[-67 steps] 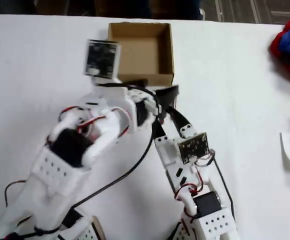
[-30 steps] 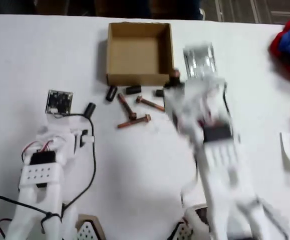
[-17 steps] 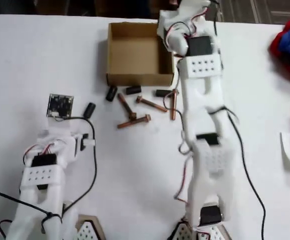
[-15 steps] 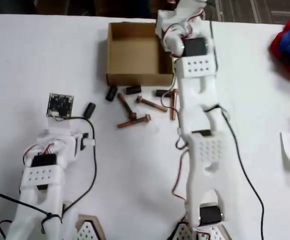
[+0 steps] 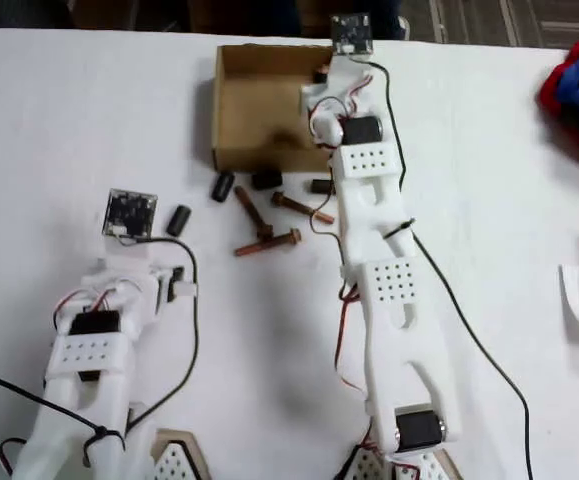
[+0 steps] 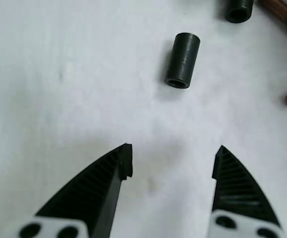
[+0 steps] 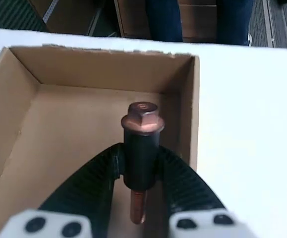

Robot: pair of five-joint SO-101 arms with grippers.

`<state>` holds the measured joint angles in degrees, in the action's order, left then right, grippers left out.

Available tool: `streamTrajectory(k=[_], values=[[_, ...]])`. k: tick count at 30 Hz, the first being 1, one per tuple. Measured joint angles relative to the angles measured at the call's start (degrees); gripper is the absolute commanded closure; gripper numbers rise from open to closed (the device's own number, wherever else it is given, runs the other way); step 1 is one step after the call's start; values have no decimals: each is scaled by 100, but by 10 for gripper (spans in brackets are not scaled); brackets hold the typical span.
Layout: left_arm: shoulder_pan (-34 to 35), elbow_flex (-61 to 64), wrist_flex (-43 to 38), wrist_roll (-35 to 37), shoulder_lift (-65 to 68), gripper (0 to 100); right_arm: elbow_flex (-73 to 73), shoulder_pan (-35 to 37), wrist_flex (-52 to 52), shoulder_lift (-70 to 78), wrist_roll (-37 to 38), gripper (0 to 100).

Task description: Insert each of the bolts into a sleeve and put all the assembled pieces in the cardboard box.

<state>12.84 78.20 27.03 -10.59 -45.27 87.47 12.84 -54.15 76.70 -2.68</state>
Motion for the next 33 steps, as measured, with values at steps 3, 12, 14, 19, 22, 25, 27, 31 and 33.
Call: streamTrajectory(k=[3, 12, 14, 19, 22, 25, 27, 31, 33], values=[[0, 0, 0, 0, 0, 729, -18, 0, 114, 53, 0, 978], [0, 0, 0, 0, 0, 729, -105, 9, -97, 44, 0, 978], [0, 0, 0, 0, 0, 729, -105, 9, -149, 44, 9, 978], [0, 0, 0, 0, 0, 729, -105, 9, -369, 44, 9, 978], [0, 0, 0, 0, 0, 729, -105, 18, -448, 44, 9, 978], [0, 0, 0, 0, 0, 729, -105, 18, -448, 44, 9, 978], [0, 0, 0, 0, 0, 729, -105, 18, -475, 44, 9, 978], [0, 0, 0, 0, 0, 729, -246, 18, -519, 35, 9, 978], [0, 0, 0, 0, 0, 729, -290, 18, -536, 35, 9, 977]])
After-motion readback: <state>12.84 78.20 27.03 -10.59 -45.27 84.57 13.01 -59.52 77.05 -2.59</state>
